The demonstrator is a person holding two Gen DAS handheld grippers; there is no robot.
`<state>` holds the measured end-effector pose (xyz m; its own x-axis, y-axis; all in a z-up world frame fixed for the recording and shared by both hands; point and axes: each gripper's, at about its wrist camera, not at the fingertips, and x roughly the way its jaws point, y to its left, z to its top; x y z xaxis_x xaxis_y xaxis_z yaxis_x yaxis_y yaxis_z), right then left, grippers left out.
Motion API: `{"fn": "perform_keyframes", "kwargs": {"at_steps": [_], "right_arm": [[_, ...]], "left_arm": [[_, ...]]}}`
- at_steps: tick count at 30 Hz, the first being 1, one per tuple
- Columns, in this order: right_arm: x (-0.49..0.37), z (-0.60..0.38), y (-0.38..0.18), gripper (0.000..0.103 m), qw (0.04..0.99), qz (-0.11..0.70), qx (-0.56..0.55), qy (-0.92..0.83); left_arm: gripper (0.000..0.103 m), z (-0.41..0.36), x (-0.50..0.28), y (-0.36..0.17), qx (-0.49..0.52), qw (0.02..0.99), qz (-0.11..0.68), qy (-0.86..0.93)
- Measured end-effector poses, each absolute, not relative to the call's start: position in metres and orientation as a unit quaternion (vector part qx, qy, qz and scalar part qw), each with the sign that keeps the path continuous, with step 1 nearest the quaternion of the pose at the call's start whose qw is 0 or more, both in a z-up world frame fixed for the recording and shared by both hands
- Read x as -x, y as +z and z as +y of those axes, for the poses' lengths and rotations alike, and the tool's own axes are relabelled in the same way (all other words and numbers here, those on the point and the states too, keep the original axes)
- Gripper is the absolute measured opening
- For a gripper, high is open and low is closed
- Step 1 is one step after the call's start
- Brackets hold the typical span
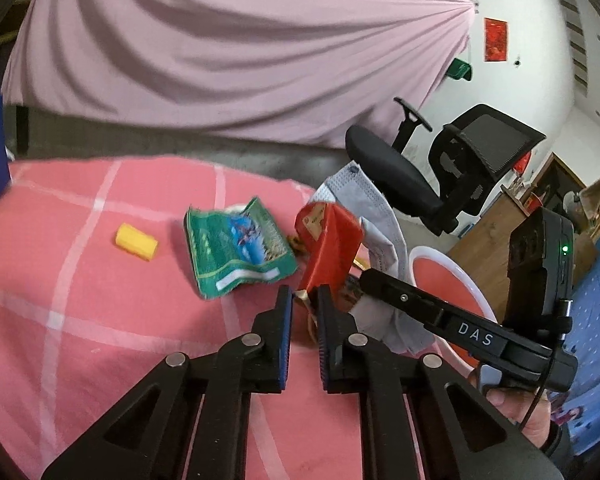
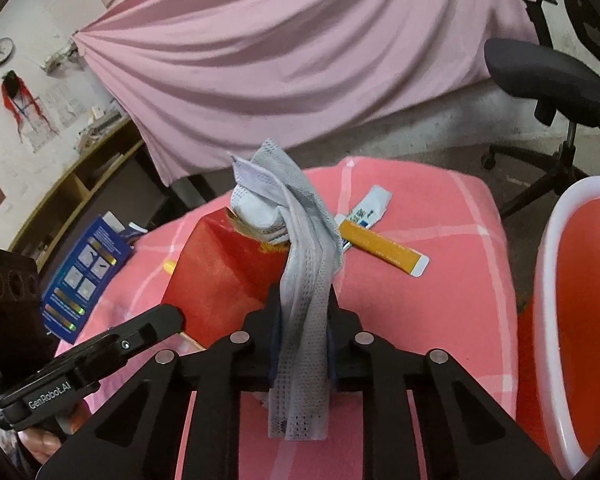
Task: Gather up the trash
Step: 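Grasp the red packet with the left tool while the right tool grasps the grey mask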
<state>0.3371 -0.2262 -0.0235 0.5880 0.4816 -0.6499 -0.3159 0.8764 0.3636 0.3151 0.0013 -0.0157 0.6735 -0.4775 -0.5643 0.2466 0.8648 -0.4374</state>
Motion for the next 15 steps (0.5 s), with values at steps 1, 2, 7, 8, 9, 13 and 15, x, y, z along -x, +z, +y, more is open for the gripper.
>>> {"fn": "perform_keyframes", "kwargs": {"at_steps": [1,2,7,8,9,13,15], "right_arm": [[-0.334,-0.227,-0.02,0.015,0.889,0.383,-0.105,0.226],[-0.331,-0.228,-0.018,0.015,0.893,0.375,-0.104,0.226],[-0.318,-0.228,-0.006,0.014,0.913,0.331,-0.093,0.221],[-0.315,-0.228,-0.005,0.014,0.916,0.322,-0.092,0.219],[-0.312,-0.229,-0.002,0.014,0.921,0.31,-0.092,0.218],[-0.304,-0.231,0.004,0.014,0.932,0.281,-0.089,0.212],[-0.302,-0.233,0.005,0.014,0.935,0.27,-0.091,0.208]], "left_arm": [[0.008,-0.001,-0.311,-0.013,0.157,0.906,0.339,-0.2],[0.008,-0.004,-0.306,-0.011,0.148,0.912,0.327,-0.2],[0.008,-0.022,-0.282,-0.005,0.092,0.938,0.277,-0.189],[0.008,-0.027,-0.278,-0.006,0.081,0.942,0.269,-0.186],[0.008,-0.031,-0.273,-0.006,0.069,0.946,0.259,-0.183],[0.008,-0.044,-0.255,-0.008,0.038,0.959,0.219,-0.177],[0.008,-0.045,-0.248,-0.008,0.031,0.964,0.199,-0.176]]}}
